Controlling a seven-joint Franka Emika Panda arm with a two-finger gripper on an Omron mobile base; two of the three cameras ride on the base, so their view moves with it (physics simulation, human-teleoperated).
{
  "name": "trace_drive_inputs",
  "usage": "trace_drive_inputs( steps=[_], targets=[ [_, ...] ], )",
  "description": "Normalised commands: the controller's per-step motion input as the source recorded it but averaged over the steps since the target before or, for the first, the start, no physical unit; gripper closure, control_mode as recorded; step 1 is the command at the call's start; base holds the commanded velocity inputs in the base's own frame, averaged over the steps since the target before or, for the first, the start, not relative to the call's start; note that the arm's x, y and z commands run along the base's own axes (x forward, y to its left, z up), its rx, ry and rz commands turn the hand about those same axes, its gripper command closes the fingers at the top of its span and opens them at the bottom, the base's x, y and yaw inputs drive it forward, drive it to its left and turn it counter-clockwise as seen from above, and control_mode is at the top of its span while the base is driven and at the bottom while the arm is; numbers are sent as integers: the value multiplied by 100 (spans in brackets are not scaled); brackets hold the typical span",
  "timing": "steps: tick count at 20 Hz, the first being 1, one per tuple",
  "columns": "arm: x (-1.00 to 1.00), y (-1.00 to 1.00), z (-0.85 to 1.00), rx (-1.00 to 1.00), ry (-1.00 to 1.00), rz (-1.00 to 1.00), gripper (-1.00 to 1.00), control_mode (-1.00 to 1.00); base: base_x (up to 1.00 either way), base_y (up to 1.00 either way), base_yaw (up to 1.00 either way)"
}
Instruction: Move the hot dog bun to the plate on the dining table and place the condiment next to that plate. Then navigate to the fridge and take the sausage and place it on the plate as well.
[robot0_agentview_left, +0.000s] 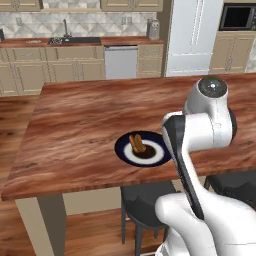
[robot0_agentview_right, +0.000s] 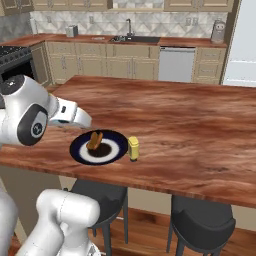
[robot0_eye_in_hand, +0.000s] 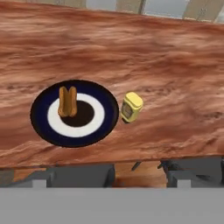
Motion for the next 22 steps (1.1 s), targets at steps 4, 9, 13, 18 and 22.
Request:
trace_drive_inputs(
  steps=[4,9,13,18,22],
  targets=[
    [-65,4,-21,1,37,-16,-100,-100,0,0,0],
    [-27,3,-52,6,14,-2,-100,-100,0,0,0],
    [5,3,-58,5,19,0,-100,-100,0,0,0],
    [2,4,-15,0,5,0,-100,100,-16,21,0],
    [0,0,0,0,0,0,-100,100,-73,87,0]
  ],
)
